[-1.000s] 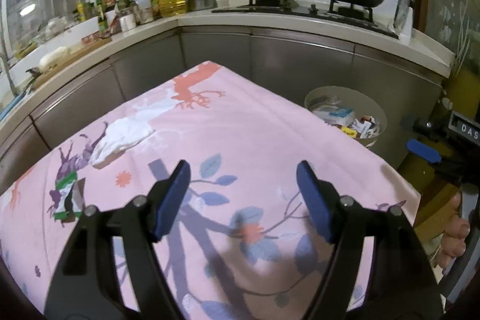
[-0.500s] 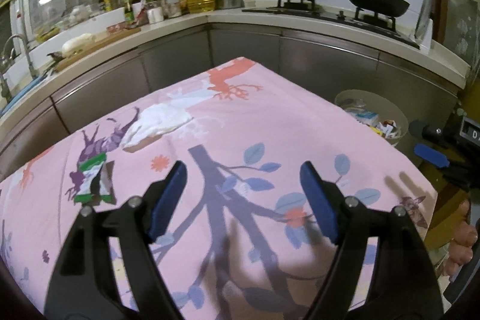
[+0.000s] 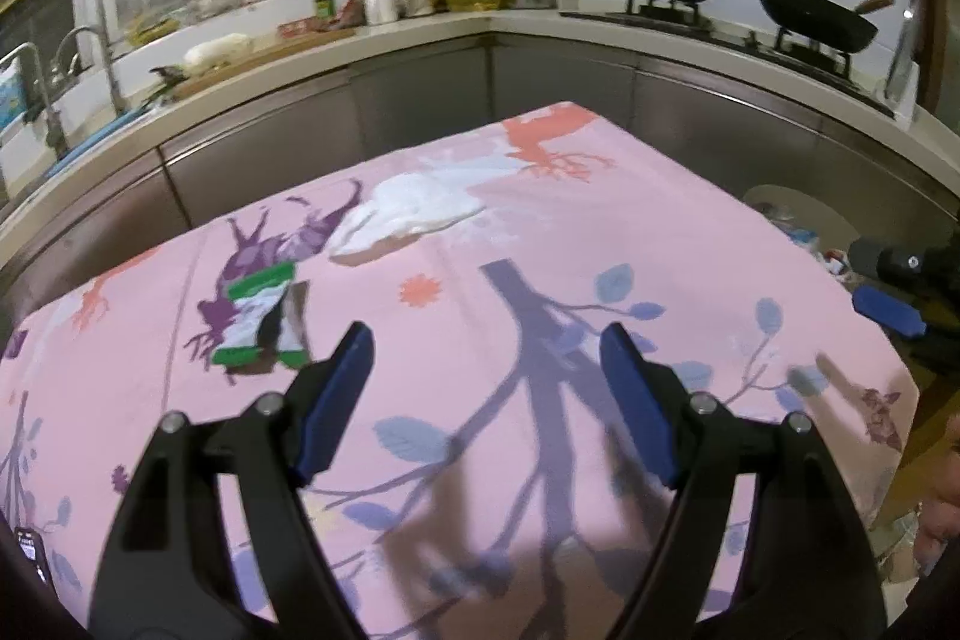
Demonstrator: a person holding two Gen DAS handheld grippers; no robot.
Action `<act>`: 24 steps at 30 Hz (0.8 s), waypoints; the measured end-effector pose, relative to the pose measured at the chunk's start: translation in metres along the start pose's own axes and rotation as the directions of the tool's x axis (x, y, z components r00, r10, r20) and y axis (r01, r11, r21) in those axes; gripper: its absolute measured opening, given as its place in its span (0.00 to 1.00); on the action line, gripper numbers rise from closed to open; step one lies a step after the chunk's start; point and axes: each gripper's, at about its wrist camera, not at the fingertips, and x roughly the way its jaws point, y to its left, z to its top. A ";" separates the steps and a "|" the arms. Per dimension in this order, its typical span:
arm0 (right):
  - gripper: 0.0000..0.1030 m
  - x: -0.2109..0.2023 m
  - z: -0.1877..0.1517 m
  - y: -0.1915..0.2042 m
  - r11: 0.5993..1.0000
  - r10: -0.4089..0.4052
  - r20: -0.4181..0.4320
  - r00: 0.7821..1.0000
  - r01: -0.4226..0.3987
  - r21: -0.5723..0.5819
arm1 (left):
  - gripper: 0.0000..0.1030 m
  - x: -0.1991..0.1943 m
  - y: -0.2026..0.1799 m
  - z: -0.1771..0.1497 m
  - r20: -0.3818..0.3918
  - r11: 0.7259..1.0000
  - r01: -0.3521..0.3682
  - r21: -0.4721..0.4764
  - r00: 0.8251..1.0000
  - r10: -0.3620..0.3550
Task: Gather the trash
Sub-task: 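Move both tools back over the table toward the tissue and green wrapper, then grasp the green-white wrapper with the left tool while the right tool grasps the white tissue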
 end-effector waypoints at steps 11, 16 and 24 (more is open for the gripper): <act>0.57 0.029 -0.011 0.035 0.997 0.052 -0.083 0.995 -0.057 -0.055 | 0.73 0.008 0.052 -0.017 -0.031 0.991 -0.103 -0.080 0.994 0.100; 0.57 0.043 -0.020 0.050 0.993 0.071 -0.123 0.990 -0.081 -0.081 | 0.73 0.012 0.075 -0.025 -0.053 0.983 -0.139 -0.118 0.990 0.133; 0.57 0.074 -0.033 0.075 0.983 0.111 -0.226 0.968 -0.141 -0.118 | 0.73 0.017 0.123 -0.044 -0.093 0.963 -0.167 -0.214 0.984 0.150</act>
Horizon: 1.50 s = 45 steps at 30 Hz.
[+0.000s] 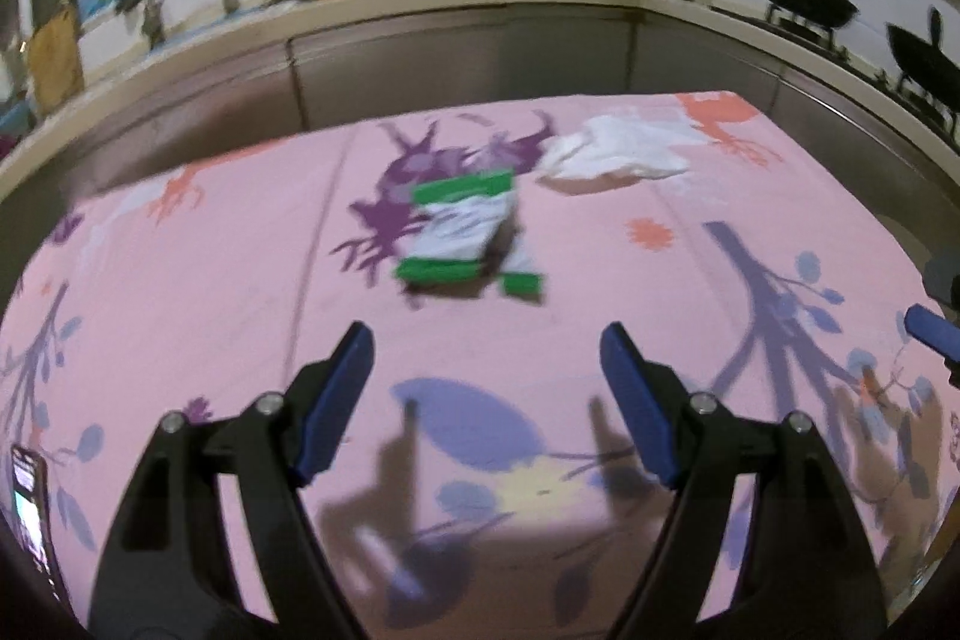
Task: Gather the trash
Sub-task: 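Grasp the green-white wrapper with the left tool while the right tool grasps the white tissue, then lift the wrapper and tissue and carry them toward the beige bin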
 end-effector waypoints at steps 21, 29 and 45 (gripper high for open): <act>0.54 0.126 0.056 0.011 0.998 0.047 -0.133 0.990 -0.042 0.044 | 0.73 0.055 0.009 0.051 -0.033 0.996 0.084 -0.017 0.996 -0.084; 0.58 0.182 0.105 0.007 0.998 -0.058 -0.073 0.996 0.060 0.014 | 0.28 0.094 0.008 0.051 -0.109 0.999 0.027 -0.038 0.994 -0.031; 0.02 0.170 0.066 0.042 0.971 0.043 -0.192 0.980 -0.086 -0.223 | 0.16 0.055 0.021 0.027 -0.122 0.986 0.116 -0.120 0.984 -0.130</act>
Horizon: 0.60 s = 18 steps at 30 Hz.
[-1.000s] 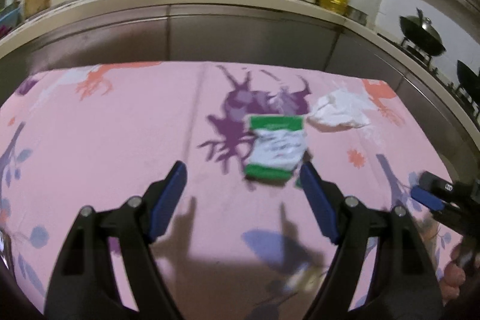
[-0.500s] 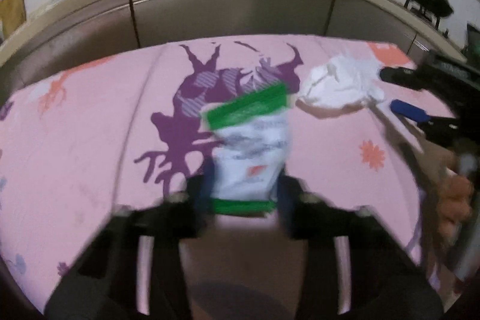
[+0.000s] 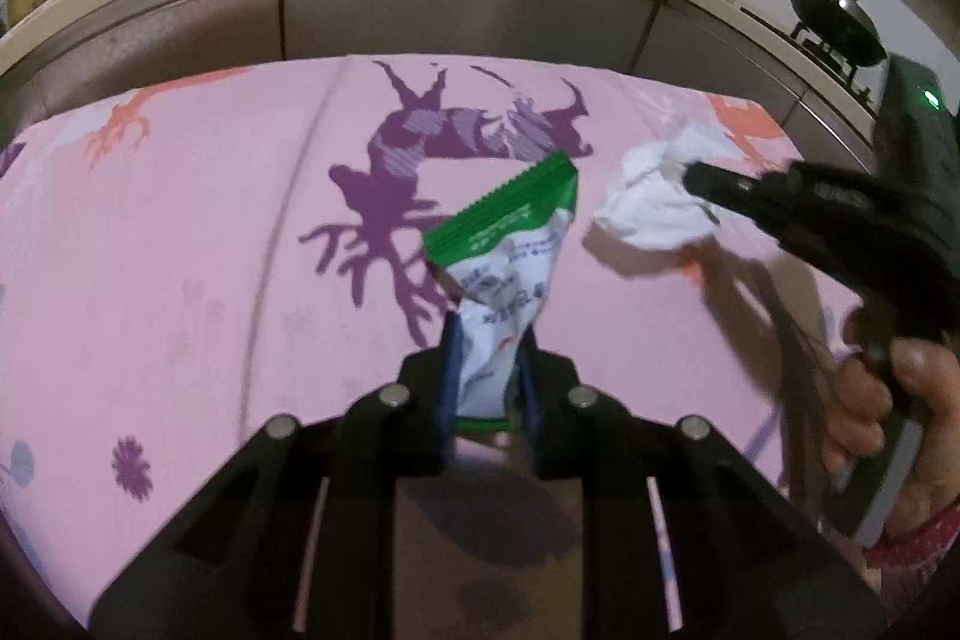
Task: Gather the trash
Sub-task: 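Lift the wrapper and tissue and carry them toward the beige bin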
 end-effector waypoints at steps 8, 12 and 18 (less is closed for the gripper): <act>0.02 -0.109 -0.053 -0.045 0.993 0.046 0.083 0.996 -0.055 0.107 | 0.16 -0.020 -0.070 -0.014 -0.029 0.987 0.128 0.095 0.992 -0.126; 0.02 -0.163 -0.068 -0.084 0.982 0.011 0.159 0.987 -0.041 0.185 | 0.16 -0.019 -0.128 -0.016 -0.077 0.958 0.230 0.171 0.972 -0.220; 0.02 -0.236 -0.077 -0.142 0.967 -0.079 0.296 0.952 0.001 0.256 | 0.16 -0.005 -0.228 -0.011 -0.154 0.897 0.331 0.292 0.942 -0.298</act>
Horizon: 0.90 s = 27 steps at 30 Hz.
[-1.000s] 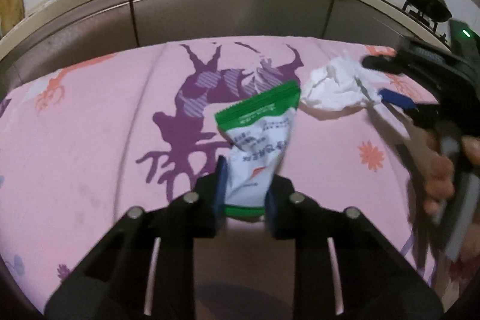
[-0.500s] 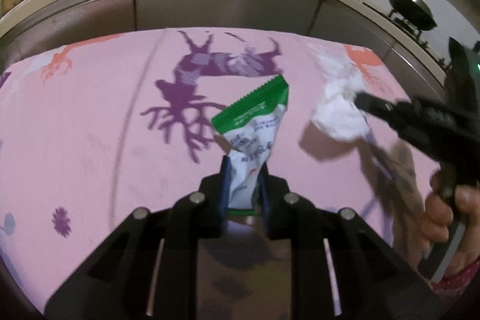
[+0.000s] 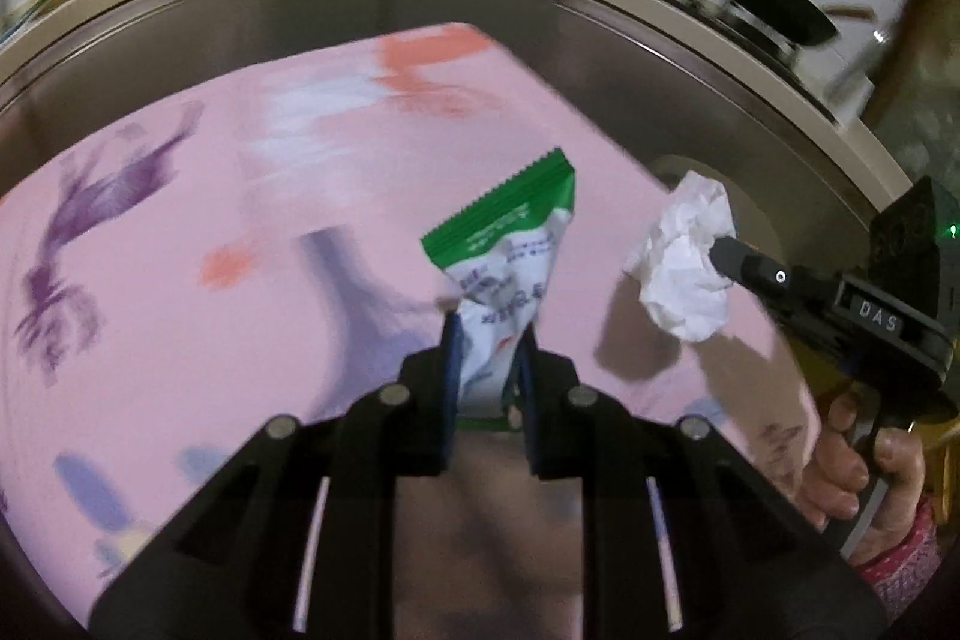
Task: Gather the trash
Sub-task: 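Lift the wrapper and tissue and carry them toward the beige bin, then open both tools over the beige bin to drop the wrapper and tissue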
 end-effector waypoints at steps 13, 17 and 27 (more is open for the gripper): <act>0.03 -0.092 0.060 -0.140 0.967 -0.233 0.229 0.945 0.201 0.154 | 0.16 0.121 -0.194 0.085 -0.088 0.947 0.159 0.281 0.986 -0.139; 0.03 -0.082 0.068 -0.165 0.957 -0.264 0.202 0.943 0.230 0.176 | 0.17 0.152 -0.218 0.098 -0.102 0.940 0.137 0.313 0.989 -0.110; 0.35 -0.050 0.061 -0.180 0.934 -0.321 0.117 0.940 0.293 0.206 | 0.57 0.175 -0.221 0.099 -0.169 0.934 0.156 0.321 0.980 -0.105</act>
